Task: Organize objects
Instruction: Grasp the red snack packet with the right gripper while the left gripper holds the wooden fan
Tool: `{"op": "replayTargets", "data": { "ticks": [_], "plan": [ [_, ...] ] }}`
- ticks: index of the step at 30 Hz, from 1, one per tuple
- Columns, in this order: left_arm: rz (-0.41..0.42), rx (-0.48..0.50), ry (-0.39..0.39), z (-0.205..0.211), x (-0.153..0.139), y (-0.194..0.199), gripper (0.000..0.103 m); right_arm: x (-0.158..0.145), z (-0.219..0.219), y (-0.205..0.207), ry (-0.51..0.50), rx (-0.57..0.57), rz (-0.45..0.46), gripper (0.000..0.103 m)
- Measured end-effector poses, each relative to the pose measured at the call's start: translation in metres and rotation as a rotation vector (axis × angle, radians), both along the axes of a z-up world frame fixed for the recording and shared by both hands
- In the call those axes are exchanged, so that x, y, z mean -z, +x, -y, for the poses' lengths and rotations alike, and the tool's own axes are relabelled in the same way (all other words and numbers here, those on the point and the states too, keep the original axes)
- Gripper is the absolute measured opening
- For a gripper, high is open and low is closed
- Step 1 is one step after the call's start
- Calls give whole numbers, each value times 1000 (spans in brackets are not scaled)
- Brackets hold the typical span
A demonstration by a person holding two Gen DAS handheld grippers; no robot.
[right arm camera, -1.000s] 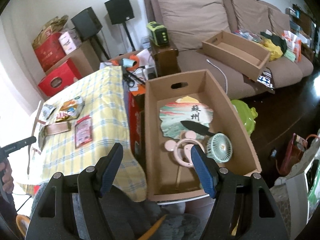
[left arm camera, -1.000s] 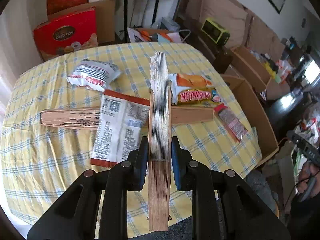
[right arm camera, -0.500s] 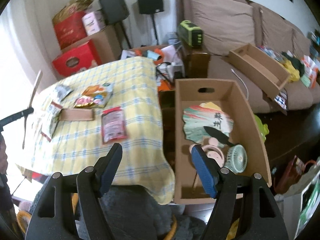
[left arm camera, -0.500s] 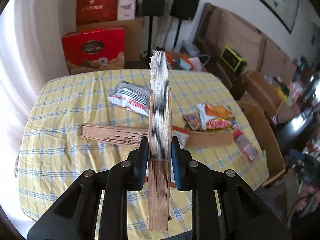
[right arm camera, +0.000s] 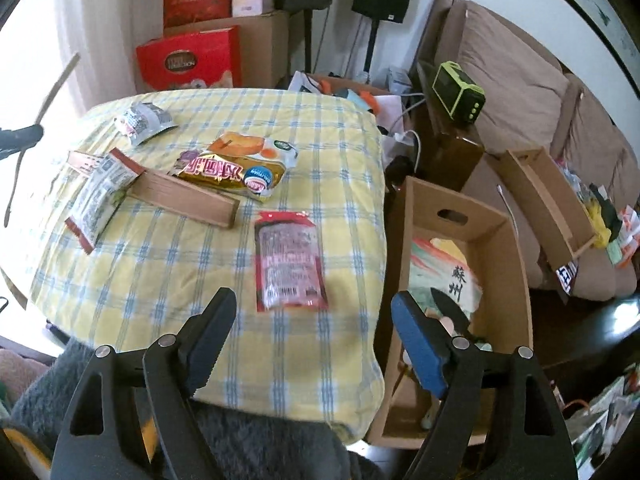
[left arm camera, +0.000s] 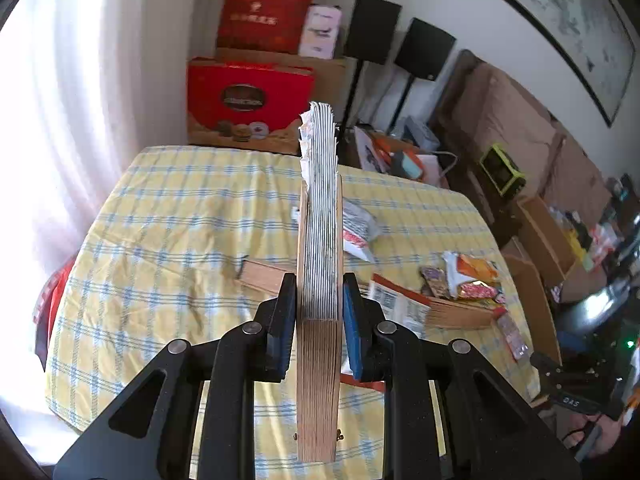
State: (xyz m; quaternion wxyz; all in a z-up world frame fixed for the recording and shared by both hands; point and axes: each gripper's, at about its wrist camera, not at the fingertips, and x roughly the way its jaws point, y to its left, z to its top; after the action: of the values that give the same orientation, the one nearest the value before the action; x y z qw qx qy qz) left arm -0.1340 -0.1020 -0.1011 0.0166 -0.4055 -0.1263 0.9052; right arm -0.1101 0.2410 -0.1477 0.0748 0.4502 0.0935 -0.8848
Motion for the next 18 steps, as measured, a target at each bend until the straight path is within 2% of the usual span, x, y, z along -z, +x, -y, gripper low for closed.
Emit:
{"op": "replayTargets", "data": {
  "ticks": [4,7,12,14,18],
  "plan": [
    [-1,-44,-71,10,3,2,20,10,2,-20,13,5,27,83],
    [-6,-55,-42,18,3,4,20,22,4,-33,16,8,54,83],
    [-12,-63,-49,19,2,4,20,36,7,-40,1,2,72,80],
    [-20,-69,-46,19,-1,5,20,37,8,-39,-12,-11,71,75],
    [-32,-69,-34,20,-5,6,20,36,7,-38,-66,-44,82,55]
  ]
}}
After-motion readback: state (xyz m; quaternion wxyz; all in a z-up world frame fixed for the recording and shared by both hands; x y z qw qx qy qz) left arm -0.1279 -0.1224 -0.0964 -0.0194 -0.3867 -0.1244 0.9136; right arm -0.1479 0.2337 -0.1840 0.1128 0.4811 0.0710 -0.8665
